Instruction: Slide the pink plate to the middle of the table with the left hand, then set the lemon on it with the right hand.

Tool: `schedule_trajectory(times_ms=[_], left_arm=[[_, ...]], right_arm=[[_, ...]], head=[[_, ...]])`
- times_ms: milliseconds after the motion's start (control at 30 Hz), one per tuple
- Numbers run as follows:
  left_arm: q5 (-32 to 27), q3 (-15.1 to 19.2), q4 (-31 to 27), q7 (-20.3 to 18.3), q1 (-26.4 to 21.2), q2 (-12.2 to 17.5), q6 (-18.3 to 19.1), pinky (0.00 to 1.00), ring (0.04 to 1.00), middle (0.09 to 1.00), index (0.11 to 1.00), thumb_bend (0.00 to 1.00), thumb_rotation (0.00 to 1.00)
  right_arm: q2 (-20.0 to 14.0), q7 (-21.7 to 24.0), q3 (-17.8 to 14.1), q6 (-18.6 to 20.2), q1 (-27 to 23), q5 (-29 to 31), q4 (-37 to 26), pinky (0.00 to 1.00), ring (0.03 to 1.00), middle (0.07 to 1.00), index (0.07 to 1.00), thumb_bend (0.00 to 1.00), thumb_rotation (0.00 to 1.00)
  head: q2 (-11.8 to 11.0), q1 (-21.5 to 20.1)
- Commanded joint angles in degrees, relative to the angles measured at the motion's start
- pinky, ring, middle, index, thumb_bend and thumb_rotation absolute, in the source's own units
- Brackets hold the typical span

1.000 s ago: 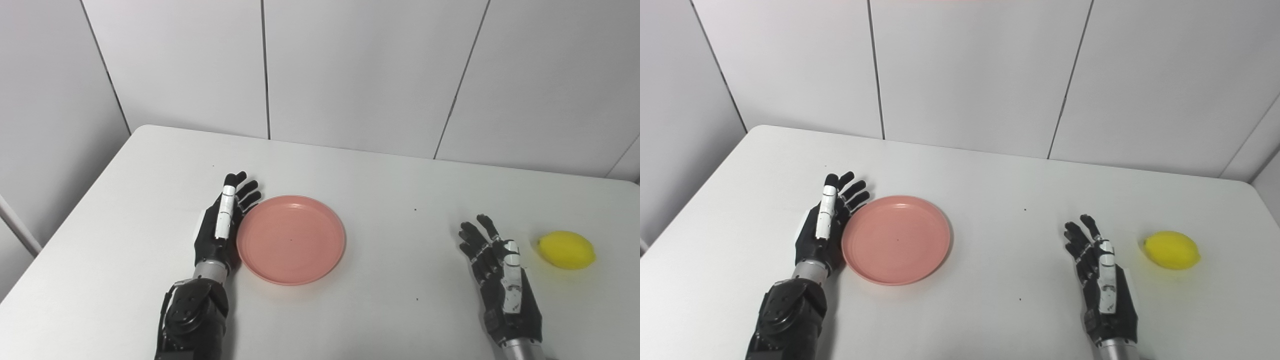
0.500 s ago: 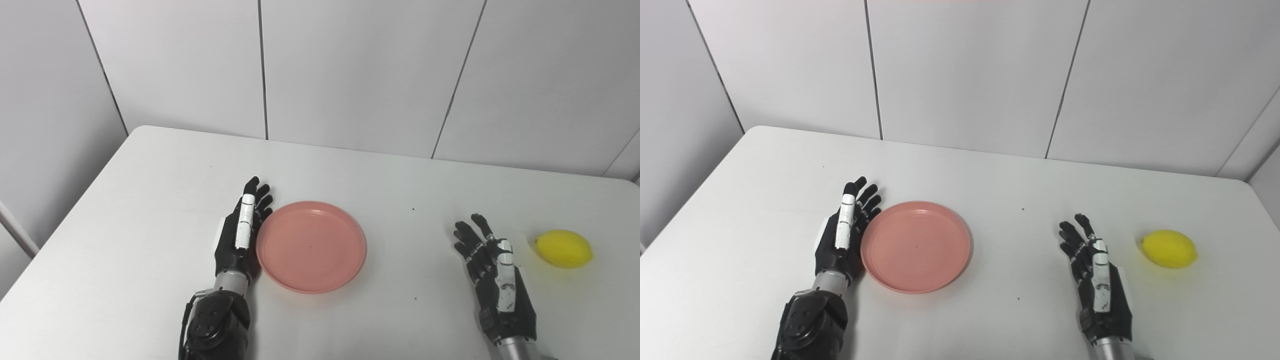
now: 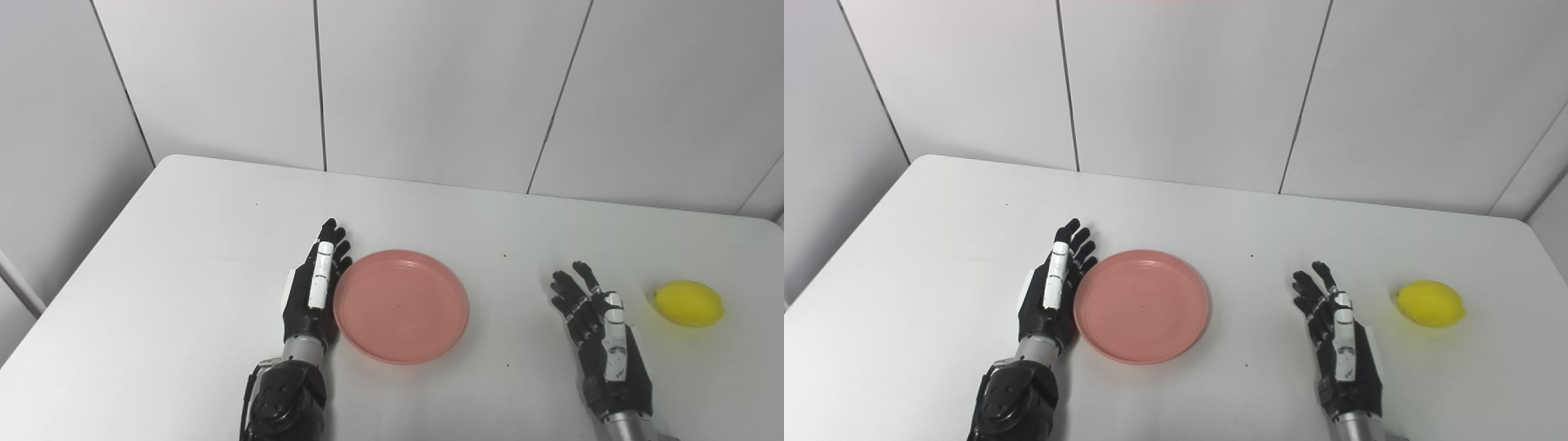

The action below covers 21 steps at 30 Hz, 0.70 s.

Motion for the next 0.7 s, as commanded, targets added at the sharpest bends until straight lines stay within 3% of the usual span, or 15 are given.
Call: schedule_trajectory(times_ms=[0,667], left_arm=[[-0.6,-0.6,0.6,-0.8,-0.7,-1.0,-0.5,1.0,0.968,0.964,0.942,0.66,0.85],[-3.8,-0.6,-0.6,-1.8,-1.0,-0.9,1.8,1.0,0.965,0.958,0.942,0.64,0.81]], right_arm=[[1.5,-0.1,0.9,1.3,2.2,0.1,1.5,0.93,0.893,0.846,0.906,0.71,1.0],[4.4,-2.7,2.3,2.6,1.9,-2.3,0.4,0.91,0.868,0.821,0.892,0.71,0.99]], head=[[0.1,-0.3],[1.2,-7.7]])
